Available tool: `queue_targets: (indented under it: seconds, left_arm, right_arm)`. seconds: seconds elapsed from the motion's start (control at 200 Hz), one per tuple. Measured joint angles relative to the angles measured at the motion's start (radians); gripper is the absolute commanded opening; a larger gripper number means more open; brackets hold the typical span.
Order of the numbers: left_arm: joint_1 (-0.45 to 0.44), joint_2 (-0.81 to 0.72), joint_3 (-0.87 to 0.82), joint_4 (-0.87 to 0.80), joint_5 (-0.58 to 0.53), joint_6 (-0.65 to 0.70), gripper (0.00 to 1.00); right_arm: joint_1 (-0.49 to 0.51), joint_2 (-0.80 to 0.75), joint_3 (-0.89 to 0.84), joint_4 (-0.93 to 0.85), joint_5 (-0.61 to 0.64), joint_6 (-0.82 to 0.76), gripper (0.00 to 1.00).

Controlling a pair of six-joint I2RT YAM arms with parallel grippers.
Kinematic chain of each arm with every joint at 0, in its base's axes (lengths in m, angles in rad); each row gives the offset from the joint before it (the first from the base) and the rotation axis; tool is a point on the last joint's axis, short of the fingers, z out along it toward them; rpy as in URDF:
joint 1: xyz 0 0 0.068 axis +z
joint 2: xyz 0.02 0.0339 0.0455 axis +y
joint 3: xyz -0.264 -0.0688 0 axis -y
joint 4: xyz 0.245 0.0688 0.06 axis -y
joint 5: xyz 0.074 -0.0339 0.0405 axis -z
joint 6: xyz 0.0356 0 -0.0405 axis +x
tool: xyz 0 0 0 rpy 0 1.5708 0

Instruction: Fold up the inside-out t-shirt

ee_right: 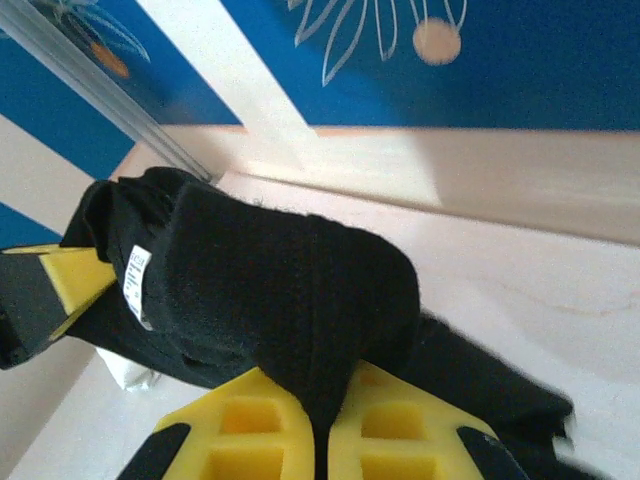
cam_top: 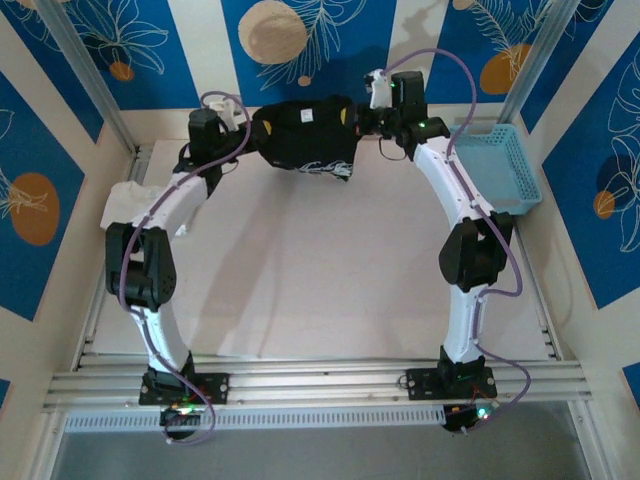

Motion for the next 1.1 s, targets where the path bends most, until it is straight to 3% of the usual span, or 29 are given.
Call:
queue_targets:
  seconds: [0.345, 0.515, 0.665, 0.925, 1.1]
  left_arm:
    - [-0.044, -0.234, -0.575, 0.148, 0.026, -0.076, 0.00]
    - [-0.053, -0.406, -0.750, 0.168, 0.027, -0.082, 0.00]
    - [-0.053, -0.396, -0.756, 0.150, -0.020, -0.048, 0.00]
    - [-0.052, -0.172, -0.602, 0.083, -0.124, 0.018, 0.04]
    - [-0.048, 0.010, -0.463, 0.053, -0.150, 0.045, 0.12]
  right_arm:
    - [0.095, -0.295, -0.628, 0.037, 0.006, 0.015, 0.00]
    - [0.143, -0.419, -0.782, 0.039, 0.019, 0.039, 0.00]
    - [0.133, -0.378, -0.763, 0.029, 0.037, 0.055, 0.02]
    - [0.109, -0.081, -0.504, -0.036, 0.078, 0.057, 0.06]
    - [0.093, 0.120, -0.333, -0.101, 0.105, 0.058, 0.19]
